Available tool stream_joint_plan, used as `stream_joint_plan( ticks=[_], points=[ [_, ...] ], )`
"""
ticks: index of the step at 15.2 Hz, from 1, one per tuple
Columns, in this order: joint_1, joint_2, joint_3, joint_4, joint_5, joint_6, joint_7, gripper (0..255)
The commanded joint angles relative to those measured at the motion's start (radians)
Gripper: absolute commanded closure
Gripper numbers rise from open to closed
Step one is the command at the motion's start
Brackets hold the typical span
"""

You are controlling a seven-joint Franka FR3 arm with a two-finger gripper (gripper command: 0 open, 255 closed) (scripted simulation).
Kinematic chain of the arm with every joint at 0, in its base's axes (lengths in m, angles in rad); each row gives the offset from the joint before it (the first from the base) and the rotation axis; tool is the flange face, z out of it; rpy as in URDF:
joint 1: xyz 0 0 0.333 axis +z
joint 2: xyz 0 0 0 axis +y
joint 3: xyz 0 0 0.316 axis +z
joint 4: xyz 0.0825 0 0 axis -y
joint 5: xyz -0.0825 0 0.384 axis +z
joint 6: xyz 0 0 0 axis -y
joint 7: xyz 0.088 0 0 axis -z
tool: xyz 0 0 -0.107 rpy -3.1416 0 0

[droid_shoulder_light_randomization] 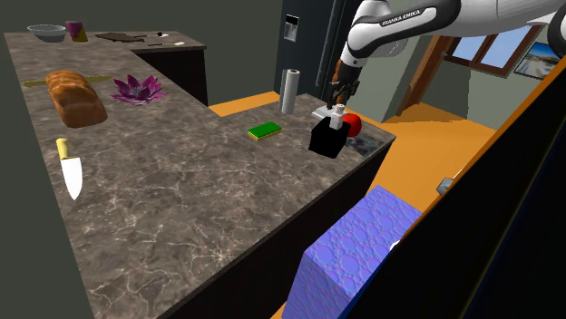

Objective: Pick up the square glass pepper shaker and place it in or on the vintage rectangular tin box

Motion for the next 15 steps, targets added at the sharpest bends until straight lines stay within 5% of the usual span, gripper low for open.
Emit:
stream_joint_plan(
  ticks=[1, 4, 8, 15],
  points=[
    [0.0, 0.0, 0.0, 0.0, 0.0, 0.0, 0.0, 0],
    [0.0, 0.0, 0.0, 0.0, 0.0, 0.0, 0.0, 0],
    [0.0, -0.044, 0.005, 0.084, -0.005, -0.128, 0.005, 0],
    [0.0, -0.044, 0.005, 0.084, -0.005, -0.128, 0.005, 0]
  ],
)
